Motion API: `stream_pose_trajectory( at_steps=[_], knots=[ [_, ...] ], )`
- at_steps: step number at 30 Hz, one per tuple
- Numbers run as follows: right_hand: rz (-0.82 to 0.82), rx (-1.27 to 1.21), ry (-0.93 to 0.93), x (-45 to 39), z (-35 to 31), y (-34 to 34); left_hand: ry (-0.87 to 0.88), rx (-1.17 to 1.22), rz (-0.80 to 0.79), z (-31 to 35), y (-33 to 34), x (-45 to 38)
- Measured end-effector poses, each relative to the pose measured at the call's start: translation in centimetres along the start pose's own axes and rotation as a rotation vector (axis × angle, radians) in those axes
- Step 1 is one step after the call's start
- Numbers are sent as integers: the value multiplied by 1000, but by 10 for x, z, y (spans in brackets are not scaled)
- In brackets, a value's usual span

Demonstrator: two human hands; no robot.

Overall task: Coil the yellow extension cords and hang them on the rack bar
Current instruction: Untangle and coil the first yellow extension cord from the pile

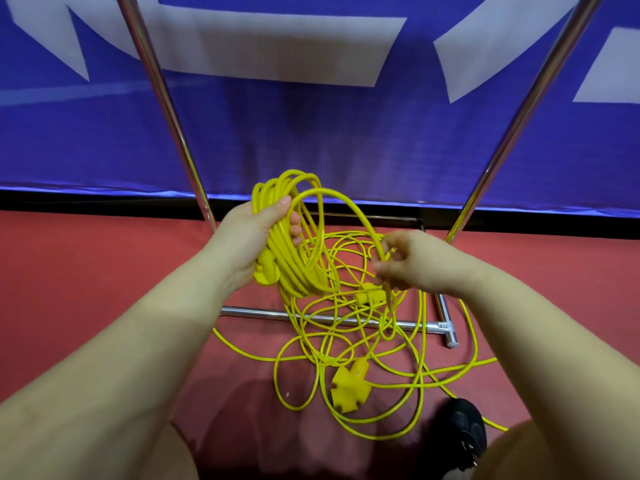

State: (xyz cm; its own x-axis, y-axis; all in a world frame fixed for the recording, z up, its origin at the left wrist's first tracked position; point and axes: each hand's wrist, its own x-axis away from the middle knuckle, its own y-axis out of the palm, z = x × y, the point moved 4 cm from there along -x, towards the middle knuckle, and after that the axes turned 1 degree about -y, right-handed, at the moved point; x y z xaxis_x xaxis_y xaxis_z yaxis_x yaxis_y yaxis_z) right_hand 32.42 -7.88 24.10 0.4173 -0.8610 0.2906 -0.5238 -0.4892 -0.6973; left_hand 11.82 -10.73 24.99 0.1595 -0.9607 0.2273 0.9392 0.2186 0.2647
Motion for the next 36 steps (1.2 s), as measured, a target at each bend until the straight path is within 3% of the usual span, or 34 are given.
stream_pose_trajectory(
  at_steps=[5, 9, 15, 20, 22, 26, 29, 31, 36],
  knots=[
    [66, -816, 27, 11, -21, -13, 53, -256, -29, -5, -3, -1],
    [111, -1333, 105, 15, -31, -14, 37, -270, -88, -14, 8, 3],
    [194, -1649, 122, 8, -34, -11, -70, -219, -183, -27, 25, 8],
    [250, -1757, 137, 6, -36, -8, -66, -209, -135, -28, 23, 7],
    [274, -1786, 140, 7, -38, -9, -74, -220, -190, -28, 27, 12],
    [333, -1811, 123, 3, -36, -10, -70, -218, -338, -30, 36, 19],
    [348, -1744, 46, 0, -36, -11, -89, -145, -284, -27, 35, 19],
    [311, -1497, -42, 0, -39, -11, -97, -58, -217, -23, 32, 17],
    [102, -445, -179, -1, -36, 21, -130, 109, -80, -9, 14, 9]
  ],
)
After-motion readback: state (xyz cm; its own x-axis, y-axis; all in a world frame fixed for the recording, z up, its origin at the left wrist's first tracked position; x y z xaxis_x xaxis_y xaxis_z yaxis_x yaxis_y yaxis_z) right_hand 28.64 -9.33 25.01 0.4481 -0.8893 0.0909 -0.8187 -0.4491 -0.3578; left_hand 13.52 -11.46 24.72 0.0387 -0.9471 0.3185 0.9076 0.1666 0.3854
